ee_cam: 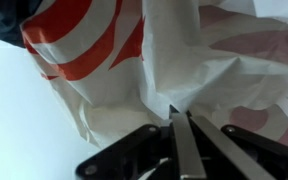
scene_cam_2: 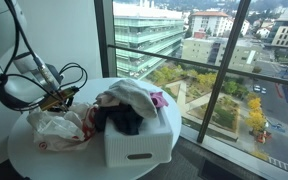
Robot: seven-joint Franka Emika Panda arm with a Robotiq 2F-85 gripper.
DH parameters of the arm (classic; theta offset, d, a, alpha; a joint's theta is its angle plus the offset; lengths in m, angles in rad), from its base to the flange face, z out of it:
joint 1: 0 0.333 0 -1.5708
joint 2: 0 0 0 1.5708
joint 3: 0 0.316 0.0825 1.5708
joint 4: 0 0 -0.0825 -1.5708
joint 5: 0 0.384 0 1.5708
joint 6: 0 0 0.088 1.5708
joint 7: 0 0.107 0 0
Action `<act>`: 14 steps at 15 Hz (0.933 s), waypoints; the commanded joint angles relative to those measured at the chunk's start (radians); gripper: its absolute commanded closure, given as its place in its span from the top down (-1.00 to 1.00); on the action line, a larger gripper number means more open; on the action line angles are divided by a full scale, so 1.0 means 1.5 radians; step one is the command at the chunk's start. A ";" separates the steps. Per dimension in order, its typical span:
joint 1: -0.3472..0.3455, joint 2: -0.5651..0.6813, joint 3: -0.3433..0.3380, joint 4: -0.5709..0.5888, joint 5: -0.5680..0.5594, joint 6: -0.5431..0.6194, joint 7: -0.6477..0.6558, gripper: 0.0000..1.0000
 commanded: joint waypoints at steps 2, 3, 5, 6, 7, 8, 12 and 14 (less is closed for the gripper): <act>-0.014 -0.013 0.032 0.005 0.075 -0.050 -0.014 -1.00; -0.013 -0.013 0.035 0.008 0.088 -0.060 -0.012 -1.00; -0.004 -0.019 0.037 0.020 0.129 -0.084 -0.027 -1.00; -0.003 -0.023 0.039 0.028 0.140 -0.090 -0.033 -1.00; 0.002 -0.028 0.035 0.038 0.143 -0.096 -0.037 -1.00; 0.010 -0.034 0.026 0.049 0.132 -0.099 -0.036 -1.00; 0.023 -0.053 0.009 0.093 0.077 -0.126 -0.050 -1.00; 0.025 -0.061 0.007 0.111 0.029 -0.149 -0.067 -1.00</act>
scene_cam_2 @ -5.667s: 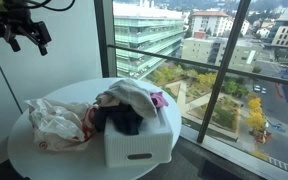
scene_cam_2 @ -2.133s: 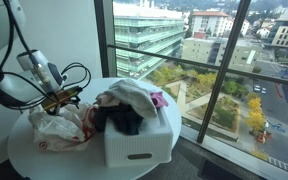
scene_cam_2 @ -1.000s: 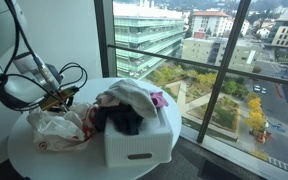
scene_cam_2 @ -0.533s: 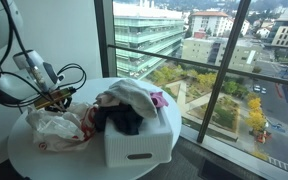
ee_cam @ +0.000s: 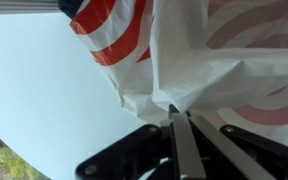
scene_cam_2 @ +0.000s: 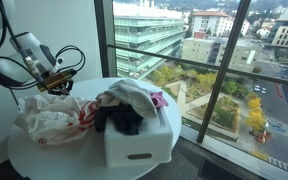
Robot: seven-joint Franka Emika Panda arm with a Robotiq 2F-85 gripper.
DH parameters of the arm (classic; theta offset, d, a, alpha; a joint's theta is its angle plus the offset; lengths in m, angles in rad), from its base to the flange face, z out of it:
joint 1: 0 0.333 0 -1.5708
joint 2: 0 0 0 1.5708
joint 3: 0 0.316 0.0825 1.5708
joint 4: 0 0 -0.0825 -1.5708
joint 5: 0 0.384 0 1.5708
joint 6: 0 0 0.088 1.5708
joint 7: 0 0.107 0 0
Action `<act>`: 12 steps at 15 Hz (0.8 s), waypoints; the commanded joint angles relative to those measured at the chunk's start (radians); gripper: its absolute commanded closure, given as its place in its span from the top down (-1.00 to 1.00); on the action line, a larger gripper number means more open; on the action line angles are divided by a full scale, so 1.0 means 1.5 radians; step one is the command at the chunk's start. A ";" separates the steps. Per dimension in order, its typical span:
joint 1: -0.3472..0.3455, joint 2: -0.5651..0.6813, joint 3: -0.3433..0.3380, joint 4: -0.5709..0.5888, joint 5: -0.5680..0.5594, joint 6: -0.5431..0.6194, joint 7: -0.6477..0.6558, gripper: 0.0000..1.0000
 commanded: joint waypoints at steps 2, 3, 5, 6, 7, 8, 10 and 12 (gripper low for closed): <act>0.011 -0.024 -0.009 0.042 -0.108 -0.049 -0.037 -1.00; 0.009 -0.026 -0.005 0.050 -0.129 -0.054 -0.038 -1.00; 0.005 -0.029 -0.002 0.066 -0.177 -0.054 -0.036 -1.00; 0.005 -0.029 -0.003 0.076 -0.210 -0.052 -0.036 -1.00; 0.004 -0.029 -0.003 0.084 -0.242 -0.050 -0.032 -1.00; 0.003 -0.028 -0.004 0.092 -0.279 -0.051 -0.034 -1.00; 0.013 -0.025 -0.019 0.102 -0.335 -0.046 -0.027 -1.00; 0.012 -0.025 -0.024 0.107 -0.390 -0.047 -0.023 -1.00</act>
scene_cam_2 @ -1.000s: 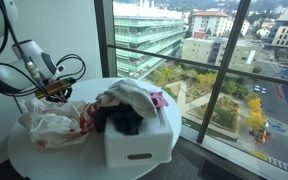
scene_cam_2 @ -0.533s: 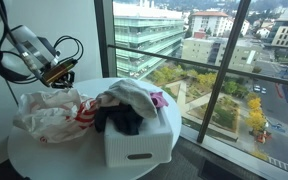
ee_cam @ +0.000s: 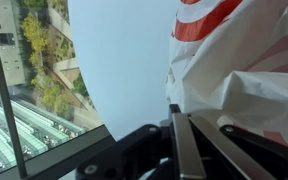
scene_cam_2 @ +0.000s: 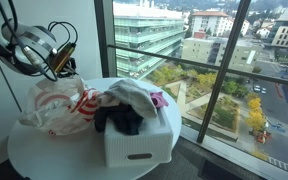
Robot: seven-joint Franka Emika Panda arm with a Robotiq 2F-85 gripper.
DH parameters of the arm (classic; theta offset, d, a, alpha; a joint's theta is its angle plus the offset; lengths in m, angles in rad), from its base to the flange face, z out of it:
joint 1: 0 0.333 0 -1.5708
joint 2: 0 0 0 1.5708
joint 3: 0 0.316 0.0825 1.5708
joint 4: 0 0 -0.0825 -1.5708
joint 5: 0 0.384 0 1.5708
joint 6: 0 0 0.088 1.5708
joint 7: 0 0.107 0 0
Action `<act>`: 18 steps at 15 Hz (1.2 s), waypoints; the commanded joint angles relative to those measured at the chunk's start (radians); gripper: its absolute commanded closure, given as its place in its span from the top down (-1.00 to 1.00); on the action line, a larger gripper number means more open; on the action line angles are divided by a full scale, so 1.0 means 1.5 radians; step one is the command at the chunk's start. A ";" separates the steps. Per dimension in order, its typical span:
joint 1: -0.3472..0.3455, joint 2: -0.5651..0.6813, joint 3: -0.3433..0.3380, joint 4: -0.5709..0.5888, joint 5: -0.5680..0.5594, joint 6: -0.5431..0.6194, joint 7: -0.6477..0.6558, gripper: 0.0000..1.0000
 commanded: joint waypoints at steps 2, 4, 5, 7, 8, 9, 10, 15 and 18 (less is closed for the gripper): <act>0.013 -0.002 -0.028 0.026 -0.163 -0.008 0.010 -1.00; 0.016 0.003 -0.035 0.042 -0.254 -0.006 0.057 -1.00; 0.015 0.005 -0.037 0.048 -0.295 -0.007 0.086 -1.00; 0.009 0.012 -0.033 0.053 -0.347 -0.001 0.141 -1.00; 0.005 0.014 -0.030 0.048 -0.349 0.000 0.156 -1.00; 0.004 0.016 -0.029 0.046 -0.358 -0.002 0.173 -1.00; 0.004 0.015 -0.028 0.040 -0.345 -0.011 0.176 -0.48; 0.005 0.008 -0.025 0.037 -0.324 -0.036 0.184 0.13; -0.041 -0.009 0.036 0.025 -0.179 -0.076 0.128 0.57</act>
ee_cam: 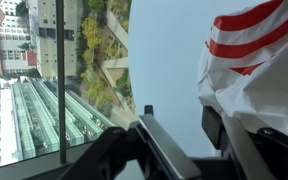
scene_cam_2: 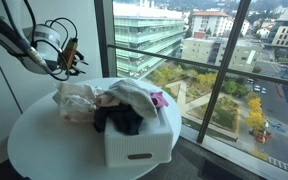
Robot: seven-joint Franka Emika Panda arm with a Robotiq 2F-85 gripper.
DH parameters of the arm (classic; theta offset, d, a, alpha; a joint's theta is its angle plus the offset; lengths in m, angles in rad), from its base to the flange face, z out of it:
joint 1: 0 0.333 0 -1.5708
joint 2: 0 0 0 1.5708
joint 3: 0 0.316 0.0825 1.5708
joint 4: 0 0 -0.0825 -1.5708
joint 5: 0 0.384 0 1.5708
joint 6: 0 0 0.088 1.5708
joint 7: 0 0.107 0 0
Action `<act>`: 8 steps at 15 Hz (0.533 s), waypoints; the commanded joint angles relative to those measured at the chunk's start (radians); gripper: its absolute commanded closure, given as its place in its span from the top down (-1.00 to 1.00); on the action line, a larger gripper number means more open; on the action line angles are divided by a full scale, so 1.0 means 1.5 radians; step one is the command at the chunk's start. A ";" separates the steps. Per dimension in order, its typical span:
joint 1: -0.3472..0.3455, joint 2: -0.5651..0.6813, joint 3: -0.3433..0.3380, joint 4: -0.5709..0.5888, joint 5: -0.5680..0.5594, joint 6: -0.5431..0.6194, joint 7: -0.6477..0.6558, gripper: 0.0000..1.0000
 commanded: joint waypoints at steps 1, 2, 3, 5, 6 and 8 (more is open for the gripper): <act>-0.022 -0.028 0.039 -0.018 0.175 -0.041 -0.066 0.71; -0.044 -0.029 0.066 -0.027 0.231 -0.048 -0.084 0.88; -0.048 -0.031 0.076 -0.029 0.290 -0.047 -0.105 0.98; -0.063 -0.035 0.102 -0.036 0.408 -0.012 -0.153 1.00; -0.063 -0.034 0.105 -0.040 0.458 0.011 -0.172 1.00; -0.057 -0.027 0.109 -0.040 0.522 0.031 -0.198 1.00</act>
